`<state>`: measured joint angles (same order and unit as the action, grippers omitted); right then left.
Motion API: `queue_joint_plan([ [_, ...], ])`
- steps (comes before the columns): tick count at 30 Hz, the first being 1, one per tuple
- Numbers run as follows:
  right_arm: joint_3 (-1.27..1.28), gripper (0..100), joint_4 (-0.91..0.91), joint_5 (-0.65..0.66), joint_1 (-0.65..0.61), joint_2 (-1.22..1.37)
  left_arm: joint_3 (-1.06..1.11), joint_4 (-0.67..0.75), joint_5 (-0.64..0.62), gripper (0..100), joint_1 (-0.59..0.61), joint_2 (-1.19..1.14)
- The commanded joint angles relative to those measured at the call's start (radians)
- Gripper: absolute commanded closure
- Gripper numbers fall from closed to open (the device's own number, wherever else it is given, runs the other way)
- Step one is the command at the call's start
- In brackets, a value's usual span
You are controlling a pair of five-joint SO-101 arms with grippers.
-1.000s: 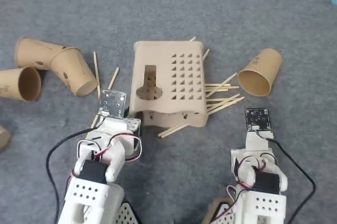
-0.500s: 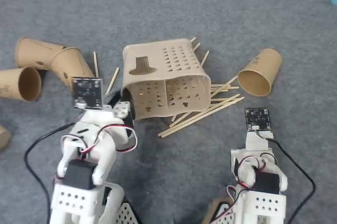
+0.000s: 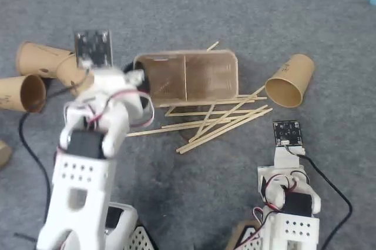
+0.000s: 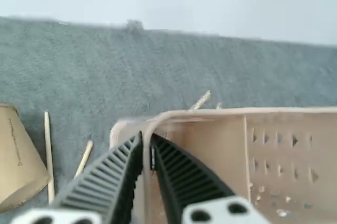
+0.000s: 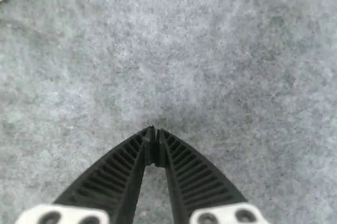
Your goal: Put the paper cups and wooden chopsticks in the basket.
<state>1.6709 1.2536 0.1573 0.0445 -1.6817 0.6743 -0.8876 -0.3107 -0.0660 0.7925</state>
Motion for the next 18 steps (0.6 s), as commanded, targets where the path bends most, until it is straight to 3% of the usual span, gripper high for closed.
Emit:
queue_joint_plan([
  [1,-0.008,98.6,0.007,0.012,-0.005,-0.016,-0.193,0.032,-0.057,99,0.041,-0.133],
  [9,-0.008,98.6,0.007,0.012,-0.005,-0.016,-0.509,-0.031,-0.227,99,0.175,-0.43],
  [18,-0.008,98.6,0.007,0.012,-0.005,-0.016,-0.72,-0.075,-0.4,99,0.218,-0.608],
])
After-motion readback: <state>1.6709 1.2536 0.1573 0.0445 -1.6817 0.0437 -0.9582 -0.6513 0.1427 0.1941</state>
